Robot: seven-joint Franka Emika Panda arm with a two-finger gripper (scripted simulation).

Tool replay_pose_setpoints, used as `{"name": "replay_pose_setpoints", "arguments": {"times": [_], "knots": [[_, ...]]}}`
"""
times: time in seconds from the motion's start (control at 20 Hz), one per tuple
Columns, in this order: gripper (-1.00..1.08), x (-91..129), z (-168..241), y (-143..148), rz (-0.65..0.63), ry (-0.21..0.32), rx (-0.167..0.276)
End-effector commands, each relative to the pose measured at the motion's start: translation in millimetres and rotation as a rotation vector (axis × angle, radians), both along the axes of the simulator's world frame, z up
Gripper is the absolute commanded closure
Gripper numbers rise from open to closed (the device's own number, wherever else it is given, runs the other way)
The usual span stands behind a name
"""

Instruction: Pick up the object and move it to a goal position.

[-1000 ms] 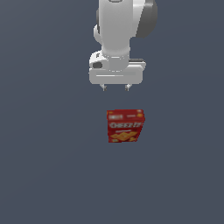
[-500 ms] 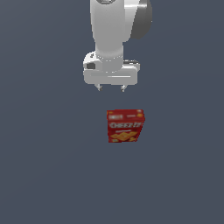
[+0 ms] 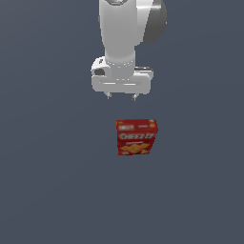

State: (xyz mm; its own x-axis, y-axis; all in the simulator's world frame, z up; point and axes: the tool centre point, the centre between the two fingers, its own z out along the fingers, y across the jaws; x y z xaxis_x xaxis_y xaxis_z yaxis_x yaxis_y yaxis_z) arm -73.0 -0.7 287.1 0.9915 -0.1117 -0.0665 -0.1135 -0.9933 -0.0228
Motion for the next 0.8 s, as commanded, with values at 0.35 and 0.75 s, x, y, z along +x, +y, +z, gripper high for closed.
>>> {"name": "replay_pose_setpoints", "arguments": {"times": [0.35,0.75], "knots": [[-0.92,9,-4,5,-0.142,-0.002,-0.012],[-0.92,20,-9,12,-0.326,-0.005,-0.026]]}}
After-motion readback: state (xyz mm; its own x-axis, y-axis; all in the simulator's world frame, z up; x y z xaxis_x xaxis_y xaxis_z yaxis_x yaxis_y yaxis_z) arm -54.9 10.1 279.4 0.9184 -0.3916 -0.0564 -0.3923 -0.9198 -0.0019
